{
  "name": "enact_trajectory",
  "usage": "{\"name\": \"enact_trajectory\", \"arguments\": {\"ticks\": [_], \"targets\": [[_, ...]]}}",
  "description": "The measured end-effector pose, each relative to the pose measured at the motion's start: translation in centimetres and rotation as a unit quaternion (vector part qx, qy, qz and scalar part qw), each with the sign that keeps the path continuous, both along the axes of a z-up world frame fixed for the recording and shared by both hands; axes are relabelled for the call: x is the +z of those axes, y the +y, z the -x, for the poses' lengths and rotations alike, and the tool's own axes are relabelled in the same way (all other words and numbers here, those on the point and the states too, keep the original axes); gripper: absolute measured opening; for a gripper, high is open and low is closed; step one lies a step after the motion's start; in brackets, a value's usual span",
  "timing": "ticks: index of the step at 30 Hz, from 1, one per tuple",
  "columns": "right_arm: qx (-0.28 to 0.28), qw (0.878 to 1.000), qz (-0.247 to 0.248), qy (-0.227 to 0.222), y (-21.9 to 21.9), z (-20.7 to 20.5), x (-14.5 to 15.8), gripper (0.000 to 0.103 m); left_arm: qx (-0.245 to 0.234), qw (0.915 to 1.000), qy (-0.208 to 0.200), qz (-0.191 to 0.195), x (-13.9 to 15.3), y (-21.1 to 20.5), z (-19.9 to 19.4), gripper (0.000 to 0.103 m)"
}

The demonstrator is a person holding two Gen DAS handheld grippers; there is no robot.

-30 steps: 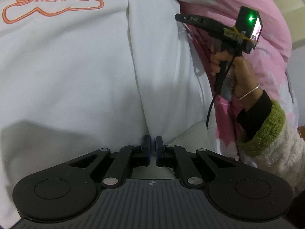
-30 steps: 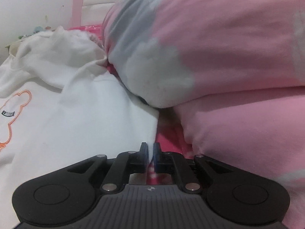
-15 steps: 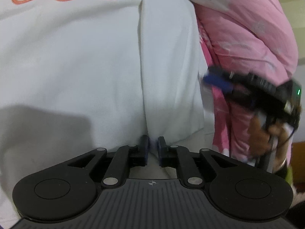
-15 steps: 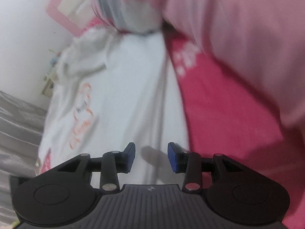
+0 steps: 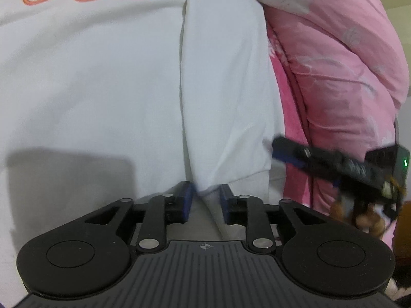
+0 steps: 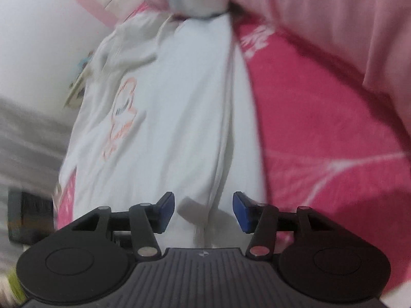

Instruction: Fold clothes

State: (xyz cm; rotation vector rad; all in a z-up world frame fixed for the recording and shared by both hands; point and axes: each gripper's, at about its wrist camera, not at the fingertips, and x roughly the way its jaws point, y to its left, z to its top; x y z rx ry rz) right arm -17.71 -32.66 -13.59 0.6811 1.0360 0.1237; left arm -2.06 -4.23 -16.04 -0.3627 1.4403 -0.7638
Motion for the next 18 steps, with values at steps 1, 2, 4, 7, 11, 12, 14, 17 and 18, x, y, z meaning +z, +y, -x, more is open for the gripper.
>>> {"name": "enact_trajectory", "arguments": {"ticks": [1, 2, 4, 7, 11, 12, 14, 17, 18], "targets": [[0.015, 1.000, 0.016, 0.000, 0.7, 0.2, -0.1, 0.047, -0.002, 1.0000, -0.006, -0.003, 0.0, -0.2, 0.2, 0.024], [0.029, 0.999, 0.030, -0.003, 1.4, 0.3, 0.0, 0.030, -0.004, 0.9999, -0.012, -0.006, 0.0, -0.3, 0.4, 0.024], [0.055, 0.997, 0.057, -0.011, 2.6, 0.6, 0.1, 0.015, -0.007, 0.9995, -0.029, -0.014, 0.2, -0.7, 0.8, 0.016], [0.068, 0.993, 0.089, -0.048, 3.0, 1.2, 2.6, 0.011, -0.013, 0.9986, -0.050, -0.009, 1.2, -1.0, 1.3, 0.006], [0.090, 0.986, 0.130, -0.054, 3.1, 2.2, 4.0, 0.011, -0.024, 0.9983, -0.053, 0.004, 1.8, -1.0, 2.2, 0.006], [0.096, 0.984, 0.143, -0.050, 3.3, 2.4, 3.8, 0.011, -0.029, 0.9981, -0.055, 0.001, 1.5, -1.1, 2.4, 0.006], [0.105, 0.979, 0.173, -0.032, 3.6, 2.5, 2.3, 0.012, -0.036, 0.9978, -0.055, -0.006, 0.8, -1.5, 2.6, 0.007], [0.108, 0.975, 0.194, -0.031, 4.0, 2.8, 2.0, 0.012, -0.040, 0.9978, -0.052, -0.010, 0.4, -1.8, 2.8, 0.007], [0.111, 0.972, 0.201, -0.040, 4.2, 2.9, 2.6, 0.012, -0.042, 0.9976, -0.055, -0.009, 0.5, -1.8, 2.9, 0.007]]}}
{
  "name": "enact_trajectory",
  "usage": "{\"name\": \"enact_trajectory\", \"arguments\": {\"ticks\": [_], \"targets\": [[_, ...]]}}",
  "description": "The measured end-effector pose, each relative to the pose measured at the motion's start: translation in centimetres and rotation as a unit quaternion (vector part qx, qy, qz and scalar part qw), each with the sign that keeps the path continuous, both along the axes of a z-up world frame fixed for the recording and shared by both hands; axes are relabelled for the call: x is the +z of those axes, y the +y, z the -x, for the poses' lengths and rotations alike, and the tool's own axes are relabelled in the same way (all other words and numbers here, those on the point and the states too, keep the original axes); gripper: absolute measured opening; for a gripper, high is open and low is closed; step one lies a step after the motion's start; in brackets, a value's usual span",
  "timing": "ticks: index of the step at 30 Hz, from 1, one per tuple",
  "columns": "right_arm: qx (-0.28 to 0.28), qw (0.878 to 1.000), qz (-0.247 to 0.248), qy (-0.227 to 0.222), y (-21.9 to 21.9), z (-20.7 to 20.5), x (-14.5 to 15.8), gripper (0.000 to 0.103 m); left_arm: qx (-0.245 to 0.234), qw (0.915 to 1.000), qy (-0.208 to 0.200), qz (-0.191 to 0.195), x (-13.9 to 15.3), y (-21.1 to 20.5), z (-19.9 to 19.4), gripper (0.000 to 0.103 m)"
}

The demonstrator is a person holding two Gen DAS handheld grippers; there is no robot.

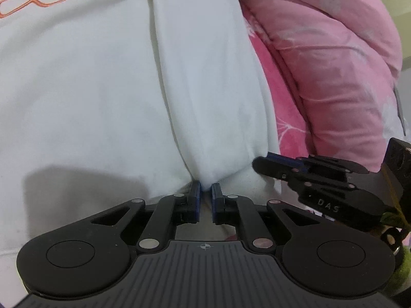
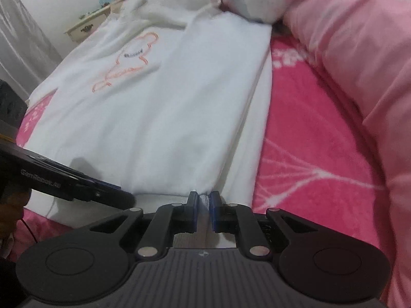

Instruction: Fold clothes

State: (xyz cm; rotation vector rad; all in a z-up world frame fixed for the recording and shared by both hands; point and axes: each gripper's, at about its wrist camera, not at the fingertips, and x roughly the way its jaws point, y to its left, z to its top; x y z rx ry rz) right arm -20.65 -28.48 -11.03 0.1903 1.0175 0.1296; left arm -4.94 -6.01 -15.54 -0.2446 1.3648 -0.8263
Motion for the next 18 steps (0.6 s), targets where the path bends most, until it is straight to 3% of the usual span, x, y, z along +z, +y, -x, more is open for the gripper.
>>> {"name": "enact_trajectory", "arguments": {"ticks": [2, 8, 10, 12, 14, 18], "targets": [[0.016, 1.000, 0.021, -0.017, 0.4, 0.2, 1.0, 0.012, -0.004, 1.0000, -0.007, 0.005, 0.3, 0.0, 0.1, 0.007], [0.014, 1.000, 0.024, 0.010, -0.5, -0.1, -1.1, 0.015, -0.003, 0.9998, 0.017, 0.005, -0.5, -0.1, -0.1, 0.010], [0.016, 0.999, 0.033, 0.008, -0.6, 0.1, 0.1, 0.016, -0.005, 0.9996, 0.026, 0.008, -0.1, 0.2, -0.1, 0.026], [0.015, 0.998, 0.063, -0.003, -0.8, 0.7, 1.5, 0.016, -0.014, 0.9997, 0.011, 0.015, 1.0, 1.0, 0.0, 0.033], [0.013, 0.996, 0.083, -0.020, -1.2, 1.3, 3.0, 0.017, -0.027, 0.9993, -0.014, 0.024, 2.2, 1.7, 0.3, 0.033], [0.010, 0.996, 0.057, -0.070, -1.1, 1.6, 5.5, 0.019, -0.056, 0.9946, -0.080, 0.034, 4.1, 1.6, 0.9, 0.033]]}}
